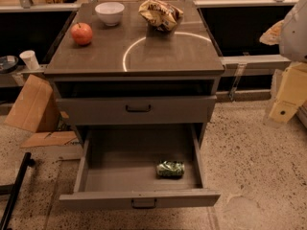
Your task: Pick green can from middle drawer and place on counter
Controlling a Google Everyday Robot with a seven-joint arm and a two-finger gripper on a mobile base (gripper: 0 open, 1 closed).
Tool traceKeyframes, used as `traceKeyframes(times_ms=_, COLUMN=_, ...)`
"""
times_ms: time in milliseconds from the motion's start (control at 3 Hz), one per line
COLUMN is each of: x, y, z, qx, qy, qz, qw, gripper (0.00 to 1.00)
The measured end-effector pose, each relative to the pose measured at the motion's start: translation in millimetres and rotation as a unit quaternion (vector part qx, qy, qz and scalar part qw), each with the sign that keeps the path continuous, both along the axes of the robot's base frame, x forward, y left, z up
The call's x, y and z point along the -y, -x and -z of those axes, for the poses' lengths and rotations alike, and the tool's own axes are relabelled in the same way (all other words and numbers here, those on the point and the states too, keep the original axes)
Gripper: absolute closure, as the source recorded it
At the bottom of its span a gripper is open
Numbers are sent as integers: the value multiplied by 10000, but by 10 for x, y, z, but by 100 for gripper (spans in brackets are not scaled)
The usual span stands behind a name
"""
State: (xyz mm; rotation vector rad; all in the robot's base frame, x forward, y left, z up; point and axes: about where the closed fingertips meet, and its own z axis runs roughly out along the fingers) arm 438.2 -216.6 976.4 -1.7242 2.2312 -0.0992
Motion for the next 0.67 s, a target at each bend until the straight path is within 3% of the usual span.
traceKeyframes(times_ms=667, x=13, y=-36, z=149, qx=-49, qy=-74, qz=-116, qw=9999, gripper=0)
